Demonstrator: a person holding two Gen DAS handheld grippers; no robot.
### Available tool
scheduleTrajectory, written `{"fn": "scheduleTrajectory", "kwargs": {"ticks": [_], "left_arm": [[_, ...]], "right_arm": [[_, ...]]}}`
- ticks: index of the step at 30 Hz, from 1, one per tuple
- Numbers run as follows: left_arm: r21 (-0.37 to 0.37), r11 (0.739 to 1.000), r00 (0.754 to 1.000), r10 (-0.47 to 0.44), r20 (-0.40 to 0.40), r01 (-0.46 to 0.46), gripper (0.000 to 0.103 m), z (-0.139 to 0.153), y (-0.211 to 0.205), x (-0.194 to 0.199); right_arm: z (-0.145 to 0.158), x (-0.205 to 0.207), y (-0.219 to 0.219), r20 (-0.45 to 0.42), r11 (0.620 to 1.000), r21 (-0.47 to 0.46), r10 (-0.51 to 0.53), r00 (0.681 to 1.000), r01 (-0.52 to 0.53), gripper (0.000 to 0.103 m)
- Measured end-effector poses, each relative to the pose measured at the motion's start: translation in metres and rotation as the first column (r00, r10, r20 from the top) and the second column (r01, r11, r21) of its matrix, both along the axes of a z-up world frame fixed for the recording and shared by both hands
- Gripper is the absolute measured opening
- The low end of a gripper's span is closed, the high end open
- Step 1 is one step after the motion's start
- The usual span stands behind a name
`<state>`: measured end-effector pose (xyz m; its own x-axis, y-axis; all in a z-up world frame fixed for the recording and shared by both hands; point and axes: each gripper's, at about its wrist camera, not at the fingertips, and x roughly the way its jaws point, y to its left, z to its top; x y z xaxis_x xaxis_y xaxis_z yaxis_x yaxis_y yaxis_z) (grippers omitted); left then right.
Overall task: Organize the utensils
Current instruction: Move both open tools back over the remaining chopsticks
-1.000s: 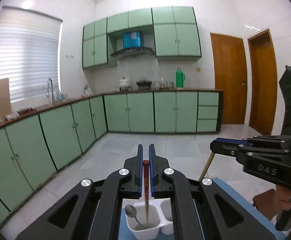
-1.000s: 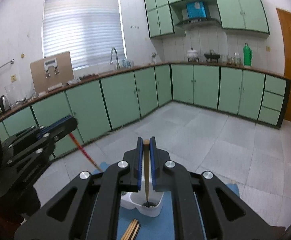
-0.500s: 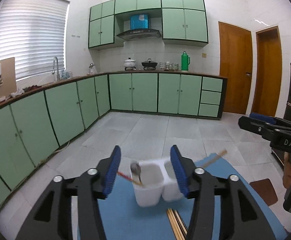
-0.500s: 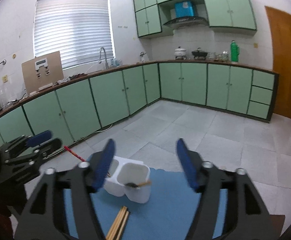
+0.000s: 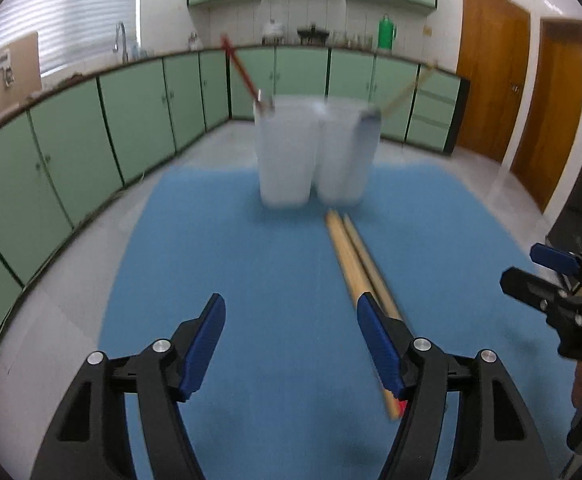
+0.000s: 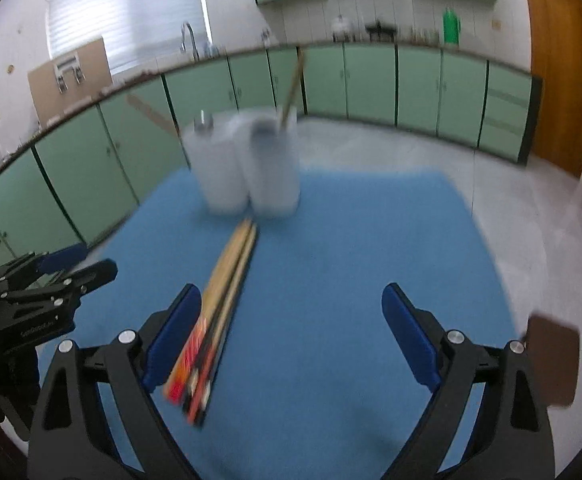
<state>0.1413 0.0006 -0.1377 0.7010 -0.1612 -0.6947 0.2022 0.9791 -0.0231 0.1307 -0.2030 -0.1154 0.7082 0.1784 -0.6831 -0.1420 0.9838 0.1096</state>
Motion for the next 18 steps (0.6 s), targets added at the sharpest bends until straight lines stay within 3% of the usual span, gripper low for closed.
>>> {"fn": "scheduleTrajectory", "kwargs": {"ticks": [8, 18], "left_arm": [[0.042, 0.999, 0.994, -0.014, -0.110, 0.019, 0.067, -0.042, -0.008, -0.022], [0.070, 0.997, 0.992, -0.011, -0.129, 0.021, 0.067, -0.047, -0.007, -0.034]], "right_arm": [[-0.043, -0.033, 0.021, -0.110, 1.000, 0.015, 0.029, 0.994, -0.027, 0.078], [-0.053, -0.040, 0.044, -0.151, 0.995, -0.041, 0.086, 0.985, -0.094, 0.072]]}}
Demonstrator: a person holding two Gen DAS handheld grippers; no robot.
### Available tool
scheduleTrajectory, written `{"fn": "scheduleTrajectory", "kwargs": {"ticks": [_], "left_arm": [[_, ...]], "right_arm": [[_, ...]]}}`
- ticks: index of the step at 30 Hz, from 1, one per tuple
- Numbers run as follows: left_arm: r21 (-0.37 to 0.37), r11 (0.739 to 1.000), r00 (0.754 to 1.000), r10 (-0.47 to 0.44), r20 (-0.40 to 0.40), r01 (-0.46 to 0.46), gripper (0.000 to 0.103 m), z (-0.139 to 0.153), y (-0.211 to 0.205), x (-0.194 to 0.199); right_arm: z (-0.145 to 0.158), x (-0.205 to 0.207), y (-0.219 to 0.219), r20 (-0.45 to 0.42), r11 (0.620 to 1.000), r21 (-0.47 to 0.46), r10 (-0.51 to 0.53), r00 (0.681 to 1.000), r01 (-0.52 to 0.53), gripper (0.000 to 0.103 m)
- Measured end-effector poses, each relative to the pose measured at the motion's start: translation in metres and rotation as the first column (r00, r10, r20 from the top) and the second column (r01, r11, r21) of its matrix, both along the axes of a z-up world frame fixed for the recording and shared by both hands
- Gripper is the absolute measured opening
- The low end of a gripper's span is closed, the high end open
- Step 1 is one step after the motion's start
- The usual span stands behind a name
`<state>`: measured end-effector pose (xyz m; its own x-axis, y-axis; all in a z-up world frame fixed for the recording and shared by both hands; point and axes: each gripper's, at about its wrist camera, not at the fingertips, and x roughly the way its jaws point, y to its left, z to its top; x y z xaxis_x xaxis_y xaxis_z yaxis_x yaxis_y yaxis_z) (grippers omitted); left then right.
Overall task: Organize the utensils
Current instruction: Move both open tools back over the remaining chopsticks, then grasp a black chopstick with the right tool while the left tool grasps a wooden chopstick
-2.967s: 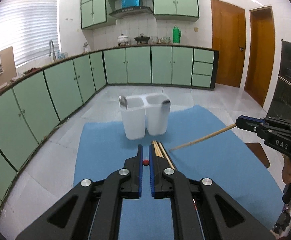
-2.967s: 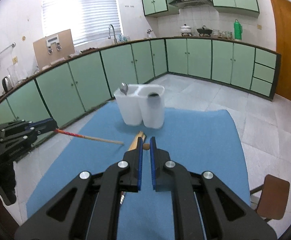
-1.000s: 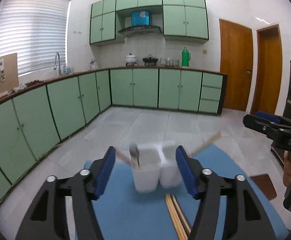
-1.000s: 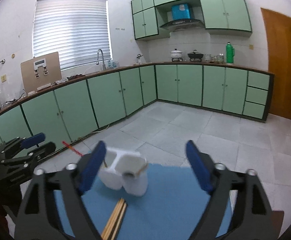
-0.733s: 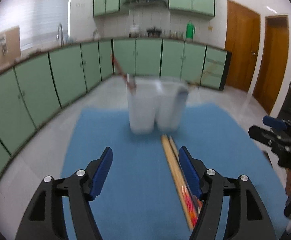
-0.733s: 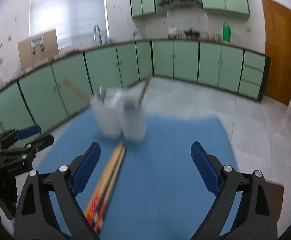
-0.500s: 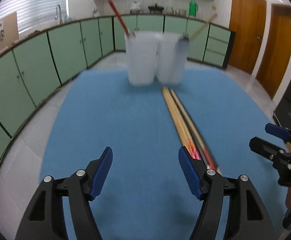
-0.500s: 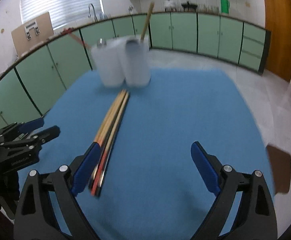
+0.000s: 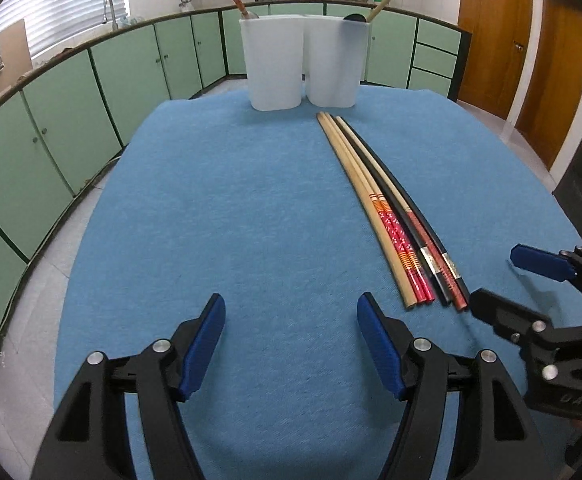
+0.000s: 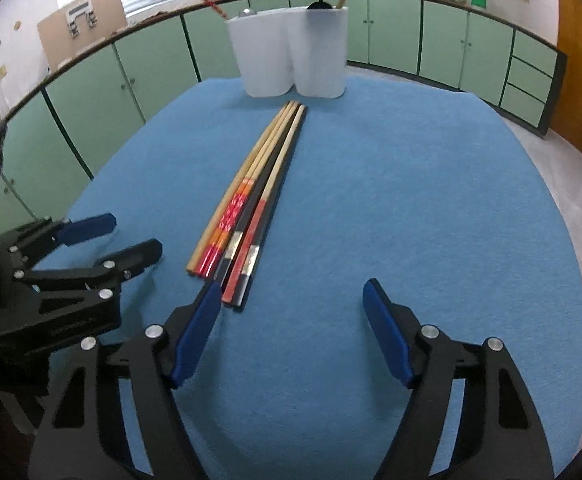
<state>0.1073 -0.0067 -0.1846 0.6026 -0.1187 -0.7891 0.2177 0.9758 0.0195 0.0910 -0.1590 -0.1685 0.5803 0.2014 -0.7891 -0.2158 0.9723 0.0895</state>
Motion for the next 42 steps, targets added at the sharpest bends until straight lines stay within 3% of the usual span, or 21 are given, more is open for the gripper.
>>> {"fn": "scheduleTrajectory", "kwargs": {"ticks": [5, 11, 17, 22, 25, 35, 42], "left_arm": [[0.004, 1.000, 1.000, -0.007, 0.004, 0.007, 0.068, 0.003, 0.000, 0.001], [-0.002, 1.000, 1.000, -0.005, 0.004, 0.005, 0.069, 0.002, 0.002, 0.001], [0.002, 1.000, 1.000, -0.013, 0.001, 0.013, 0.069, 0.002, 0.000, -0.002], [-0.002, 1.000, 1.000, -0.019, 0.002, 0.019, 0.069, 0.002, -0.004, -0.001], [-0.016, 1.000, 1.000, -0.022, -0.007, 0.022, 0.069, 0.001, -0.007, 0.000], [-0.070, 0.996, 0.998, -0.058, -0.028, 0.056, 0.070, -0.001, -0.025, 0.002], [-0.005, 1.000, 1.000, -0.009, -0.014, 0.009, 0.070, -0.005, -0.028, 0.007]], "right_arm": [[-0.002, 0.001, 0.000, 0.007, 0.998, -0.056, -0.005, 1.000, 0.005, 0.069], [-0.001, 0.000, -0.019, 0.002, 0.997, -0.049, -0.056, 0.998, 0.056, 0.068], [-0.002, -0.003, -0.012, 0.008, 0.999, -0.036, -0.028, 1.000, 0.028, 0.057], [-0.004, -0.003, 0.000, 0.028, 0.998, -0.057, 0.011, 1.000, -0.009, 0.022], [-0.003, -0.003, 0.000, 0.027, 0.999, -0.040, 0.027, 0.999, -0.025, 0.007], [-0.001, -0.004, -0.017, 0.022, 1.000, -0.016, -0.017, 1.000, 0.017, 0.006], [-0.003, -0.001, -0.016, 0.026, 1.000, -0.017, -0.017, 1.000, 0.017, 0.006]]}}
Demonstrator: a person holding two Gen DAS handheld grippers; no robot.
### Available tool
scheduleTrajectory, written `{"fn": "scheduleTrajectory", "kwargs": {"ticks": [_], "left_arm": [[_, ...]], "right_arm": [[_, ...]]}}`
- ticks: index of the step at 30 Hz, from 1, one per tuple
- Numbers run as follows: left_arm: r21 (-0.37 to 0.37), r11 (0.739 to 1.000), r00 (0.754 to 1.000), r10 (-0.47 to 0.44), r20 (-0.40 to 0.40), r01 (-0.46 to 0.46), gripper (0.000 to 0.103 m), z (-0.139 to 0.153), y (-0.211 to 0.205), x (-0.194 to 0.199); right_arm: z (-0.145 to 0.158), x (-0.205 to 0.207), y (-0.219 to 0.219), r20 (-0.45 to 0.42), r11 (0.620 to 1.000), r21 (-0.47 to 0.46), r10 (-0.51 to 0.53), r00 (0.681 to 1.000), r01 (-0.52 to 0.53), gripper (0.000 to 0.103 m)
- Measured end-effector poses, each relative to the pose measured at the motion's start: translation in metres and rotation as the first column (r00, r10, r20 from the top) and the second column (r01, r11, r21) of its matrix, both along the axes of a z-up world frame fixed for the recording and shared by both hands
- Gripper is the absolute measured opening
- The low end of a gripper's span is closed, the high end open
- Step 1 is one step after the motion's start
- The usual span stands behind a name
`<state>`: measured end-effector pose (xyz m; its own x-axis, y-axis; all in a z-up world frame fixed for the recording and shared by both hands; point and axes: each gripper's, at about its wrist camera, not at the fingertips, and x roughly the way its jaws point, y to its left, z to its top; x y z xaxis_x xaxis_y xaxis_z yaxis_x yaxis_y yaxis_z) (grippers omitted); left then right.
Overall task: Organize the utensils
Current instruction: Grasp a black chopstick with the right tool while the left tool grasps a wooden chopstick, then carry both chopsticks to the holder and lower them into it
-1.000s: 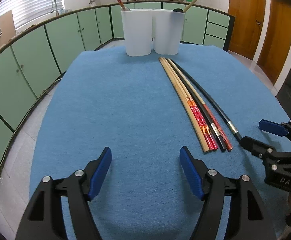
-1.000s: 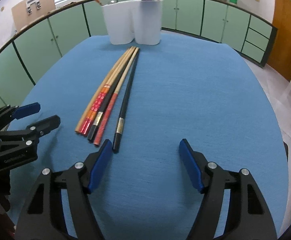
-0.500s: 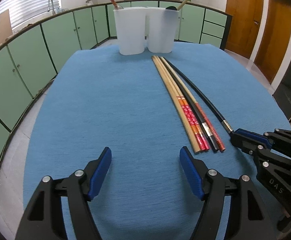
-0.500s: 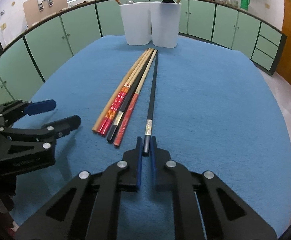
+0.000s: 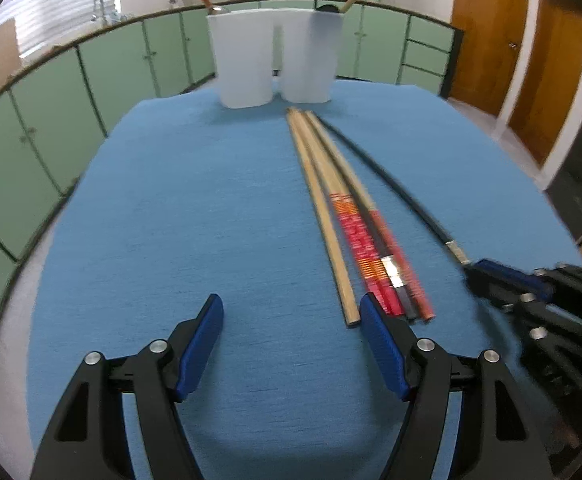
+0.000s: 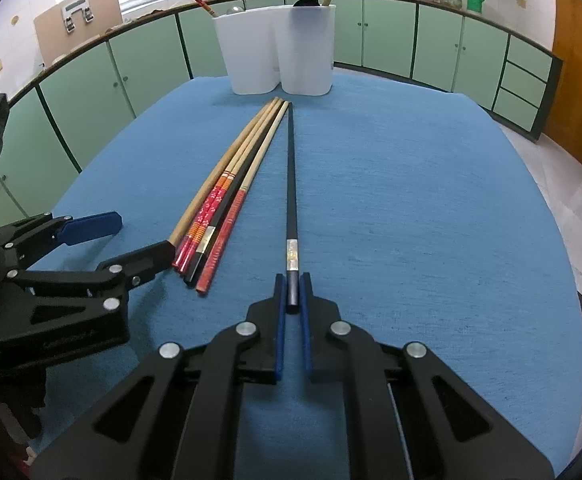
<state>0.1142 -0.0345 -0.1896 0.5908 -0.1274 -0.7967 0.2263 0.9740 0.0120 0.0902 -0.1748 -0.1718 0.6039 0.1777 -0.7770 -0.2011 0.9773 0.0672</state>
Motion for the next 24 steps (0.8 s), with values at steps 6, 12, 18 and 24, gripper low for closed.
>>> {"fn": "scheduleTrajectory", "kwargs": {"ticks": [6, 12, 18, 24], "left_arm": [[-0.024, 0.998, 0.999, 0.051, 0.005, -0.051, 0.071, 0.001, 0.012, -0.002], [-0.021, 1.000, 1.000, 0.017, 0.019, -0.017, 0.046, 0.003, 0.001, -0.003], [-0.026, 0.999, 0.999, -0.026, 0.025, 0.027, 0.007, 0.004, -0.010, -0.007], [-0.059, 0.998, 0.999, -0.021, 0.030, 0.023, 0.007, 0.015, -0.003, -0.009]], "right_arm": [[0.000, 0.000, 0.000, -0.001, 1.000, 0.005, -0.001, 1.000, 0.001, 0.007], [-0.001, 0.001, -0.003, -0.005, 1.000, 0.020, 0.000, 1.000, 0.000, 0.007], [-0.001, 0.003, -0.006, -0.009, 0.999, 0.039, 0.001, 1.000, 0.000, 0.006], [0.007, 0.001, -0.008, -0.002, 0.999, 0.051, 0.003, 1.000, -0.003, 0.006]]}}
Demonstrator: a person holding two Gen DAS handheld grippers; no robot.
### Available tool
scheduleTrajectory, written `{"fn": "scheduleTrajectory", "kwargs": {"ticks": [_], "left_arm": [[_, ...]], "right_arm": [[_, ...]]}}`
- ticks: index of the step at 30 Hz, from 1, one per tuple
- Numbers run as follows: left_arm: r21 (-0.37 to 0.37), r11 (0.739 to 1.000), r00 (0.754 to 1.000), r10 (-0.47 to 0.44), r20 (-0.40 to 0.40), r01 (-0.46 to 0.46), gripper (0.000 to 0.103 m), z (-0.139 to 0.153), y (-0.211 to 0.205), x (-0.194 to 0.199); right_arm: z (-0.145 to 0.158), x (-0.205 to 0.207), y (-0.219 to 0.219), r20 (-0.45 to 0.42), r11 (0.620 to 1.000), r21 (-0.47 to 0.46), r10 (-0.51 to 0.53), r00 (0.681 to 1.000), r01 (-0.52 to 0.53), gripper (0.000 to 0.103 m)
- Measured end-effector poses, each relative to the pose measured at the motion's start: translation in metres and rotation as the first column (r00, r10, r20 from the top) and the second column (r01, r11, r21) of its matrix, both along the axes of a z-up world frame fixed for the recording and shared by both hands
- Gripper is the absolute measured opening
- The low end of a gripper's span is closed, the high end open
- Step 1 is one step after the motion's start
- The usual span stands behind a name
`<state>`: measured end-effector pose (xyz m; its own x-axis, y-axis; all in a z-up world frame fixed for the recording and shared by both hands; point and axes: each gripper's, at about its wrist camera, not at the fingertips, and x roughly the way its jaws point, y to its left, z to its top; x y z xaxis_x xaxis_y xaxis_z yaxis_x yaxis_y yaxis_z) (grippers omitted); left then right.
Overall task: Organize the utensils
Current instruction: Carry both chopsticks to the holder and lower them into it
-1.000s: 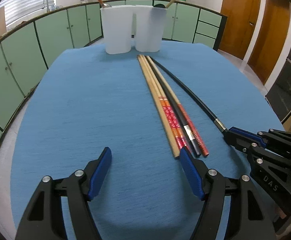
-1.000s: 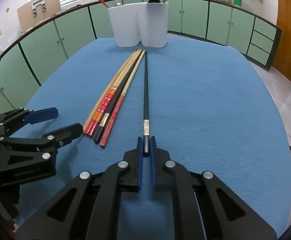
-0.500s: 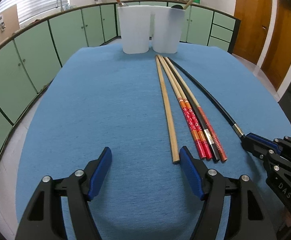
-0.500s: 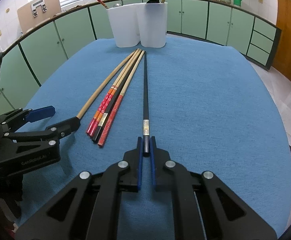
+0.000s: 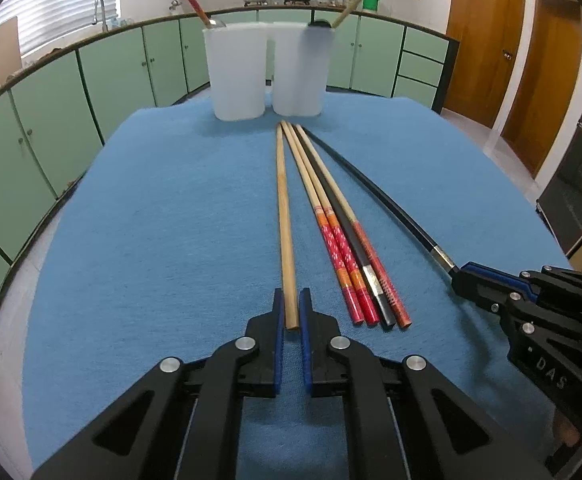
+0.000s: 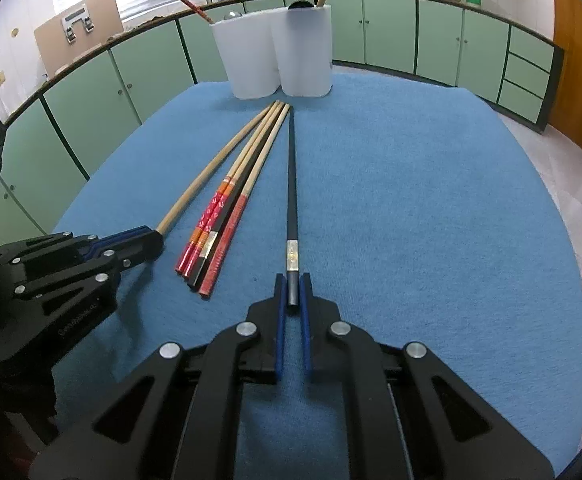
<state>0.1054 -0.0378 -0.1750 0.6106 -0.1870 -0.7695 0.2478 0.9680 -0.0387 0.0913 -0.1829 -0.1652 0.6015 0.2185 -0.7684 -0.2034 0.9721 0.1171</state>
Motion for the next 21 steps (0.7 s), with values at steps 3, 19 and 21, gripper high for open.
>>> {"fn": "scheduleTrajectory", "kwargs": {"ticks": [3, 19, 21], "left_arm": [[0.003, 1.000, 1.000, -0.005, 0.024, 0.005, 0.007, 0.018, 0.004, -0.001], [-0.050, 0.996, 0.955, -0.050, 0.292, 0.067, 0.007, 0.147, 0.016, 0.009], [-0.048, 0.996, 0.948, -0.059, 0.312, 0.078, 0.007, 0.156, 0.016, 0.014]], "right_arm": [[0.013, -0.002, -0.002, 0.026, 1.000, 0.004, 0.005, 1.000, -0.005, 0.006], [0.134, 0.013, -0.017, 0.252, 0.998, 0.043, 0.042, 0.967, -0.054, 0.006], [0.151, 0.020, -0.018, 0.272, 0.997, 0.046, 0.055, 0.961, -0.070, 0.006]]}}
